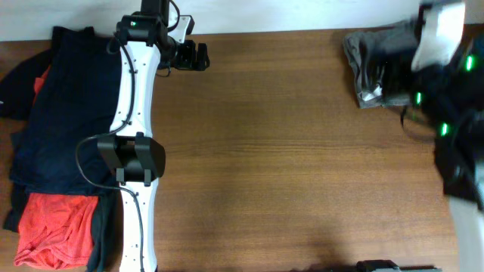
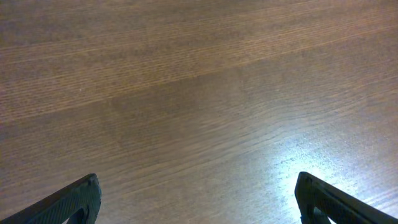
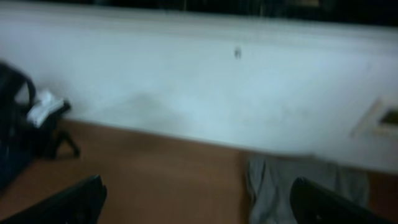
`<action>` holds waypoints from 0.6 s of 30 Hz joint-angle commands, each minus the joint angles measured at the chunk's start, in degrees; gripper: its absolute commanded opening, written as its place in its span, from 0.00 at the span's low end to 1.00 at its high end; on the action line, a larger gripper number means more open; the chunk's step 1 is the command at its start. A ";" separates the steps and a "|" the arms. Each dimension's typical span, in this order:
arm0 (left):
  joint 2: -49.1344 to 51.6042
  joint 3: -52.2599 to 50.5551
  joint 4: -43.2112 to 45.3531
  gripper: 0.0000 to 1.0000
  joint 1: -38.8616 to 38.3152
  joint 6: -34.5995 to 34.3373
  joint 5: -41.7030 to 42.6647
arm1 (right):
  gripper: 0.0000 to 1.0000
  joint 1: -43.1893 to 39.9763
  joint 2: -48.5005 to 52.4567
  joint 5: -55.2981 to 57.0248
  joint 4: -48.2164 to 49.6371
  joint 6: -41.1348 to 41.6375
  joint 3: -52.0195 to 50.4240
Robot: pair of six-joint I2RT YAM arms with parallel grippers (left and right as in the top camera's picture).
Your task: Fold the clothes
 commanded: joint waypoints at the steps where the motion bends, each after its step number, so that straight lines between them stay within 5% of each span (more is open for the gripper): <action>1: 0.59 0.66 0.13 0.99 -0.24 0.94 -0.24 | 0.99 -1.86 -10.10 1.57 7.06 0.28 -18.49; 11: 0.59 0.66 0.13 0.99 -0.35 0.92 -0.26 | 0.99 -3.80 -42.32 -2.49 29.62 0.31 -65.09; 18: 0.59 0.66 0.13 0.99 -0.39 0.92 -0.26 | 0.99 -4.79 -60.04 -4.52 33.90 0.31 -83.67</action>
